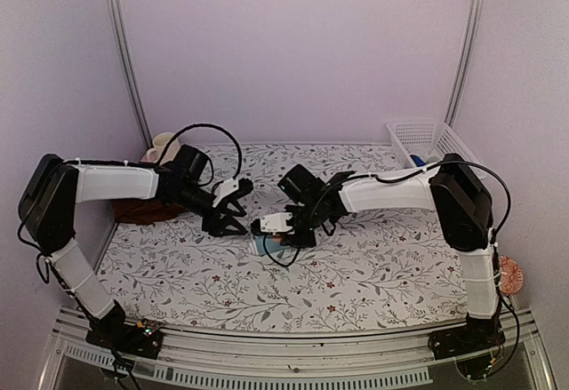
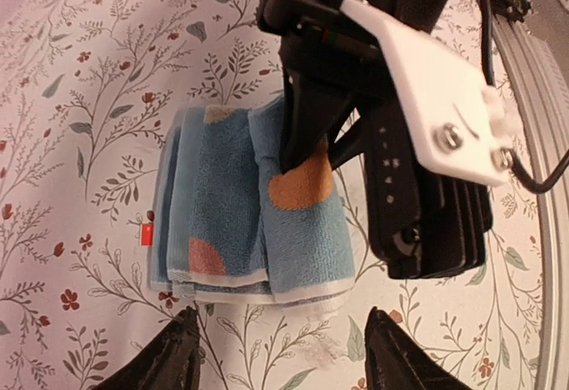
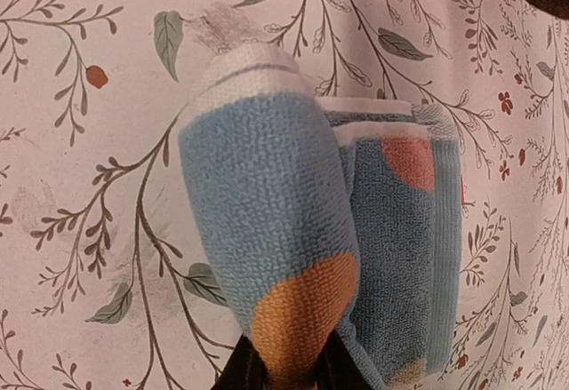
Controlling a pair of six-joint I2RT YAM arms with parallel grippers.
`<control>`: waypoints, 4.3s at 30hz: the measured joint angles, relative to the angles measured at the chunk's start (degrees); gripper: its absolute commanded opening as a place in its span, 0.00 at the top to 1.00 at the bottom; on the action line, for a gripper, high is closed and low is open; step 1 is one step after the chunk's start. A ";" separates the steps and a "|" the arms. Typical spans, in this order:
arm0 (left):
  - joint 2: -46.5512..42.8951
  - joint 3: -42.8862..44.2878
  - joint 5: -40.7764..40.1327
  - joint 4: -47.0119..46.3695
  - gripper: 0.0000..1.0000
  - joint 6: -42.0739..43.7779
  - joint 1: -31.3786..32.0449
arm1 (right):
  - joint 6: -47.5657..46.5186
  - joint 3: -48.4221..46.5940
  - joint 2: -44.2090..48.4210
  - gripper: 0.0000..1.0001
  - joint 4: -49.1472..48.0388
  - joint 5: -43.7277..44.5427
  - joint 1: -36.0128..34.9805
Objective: Roll the towels
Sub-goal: Roll the towel at the center of the board, then pick up the towel from the center of the board.
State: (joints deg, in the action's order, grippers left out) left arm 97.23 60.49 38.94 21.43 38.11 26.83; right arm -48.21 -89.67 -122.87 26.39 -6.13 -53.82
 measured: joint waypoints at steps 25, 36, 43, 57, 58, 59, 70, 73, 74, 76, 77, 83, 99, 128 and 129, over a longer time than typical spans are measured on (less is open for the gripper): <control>-19.02 -32.98 -15.41 -32.79 0.39 15.74 11.74 | 4.87 -27.41 -14.51 0.77 28.74 -14.71 3.37; -11.32 -36.24 -33.00 -50.69 0.38 19.61 20.61 | 4.96 -28.96 -15.56 0.77 31.30 -17.64 3.43; -8.35 -39.36 -39.17 -57.66 0.39 22.62 24.70 | 5.09 -29.09 -15.76 0.77 31.45 -18.71 3.78; 2.95 -37.90 -50.69 -70.86 0.43 26.03 28.79 | 5.40 -29.24 -16.09 0.77 31.47 -19.74 4.13; 3.72 -37.62 -51.54 -71.67 0.44 26.03 28.81 | 5.38 -29.27 -16.09 0.77 31.47 -19.76 4.13; 4.24 -37.42 -52.15 -72.24 0.46 26.03 28.83 | 5.38 -29.27 -16.09 0.77 31.50 -19.76 4.13; 10.67 -34.73 -59.45 -75.82 0.92 27.32 29.05 | 5.22 -29.27 -16.17 0.72 31.50 -20.11 4.13; 10.73 -34.05 -60.26 -74.44 1.00 26.95 29.05 | 4.96 -29.27 -16.17 0.65 31.52 -20.02 4.13; 10.64 -33.77 -60.39 -73.61 1.00 26.75 29.07 | 4.96 -29.27 -16.17 0.60 31.52 -19.96 4.13; 9.86 -32.98 -60.28 -70.97 1.00 25.73 29.14 | 5.25 -29.24 -16.17 0.48 31.34 -19.76 4.22; 9.25 -32.46 -60.06 -69.13 1.00 25.07 29.16 | 5.51 -29.05 -16.11 0.44 31.01 -19.56 4.39; 5.88 -27.12 -56.46 -55.43 1.00 19.12 28.94 | 9.44 -20.28 -9.99 0.01 26.69 -17.14 5.64; 12.87 -0.26 -42.62 -21.03 1.00 -3.89 23.78 | 41.51 12.07 20.59 0.01 7.21 10.97 12.74; 28.70 27.23 -6.19 1.33 1.00 -34.47 12.11 | 83.71 39.91 30.56 0.05 -33.40 1.11 11.13; 28.83 27.21 -5.53 1.07 1.00 -35.41 11.96 | 86.03 40.28 29.83 0.06 -34.36 1.07 11.10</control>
State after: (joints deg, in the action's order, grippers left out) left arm 126.06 87.70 33.41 22.50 2.70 38.79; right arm 37.82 -49.39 -93.03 -7.97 -5.06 -42.72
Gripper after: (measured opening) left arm 0.097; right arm 0.956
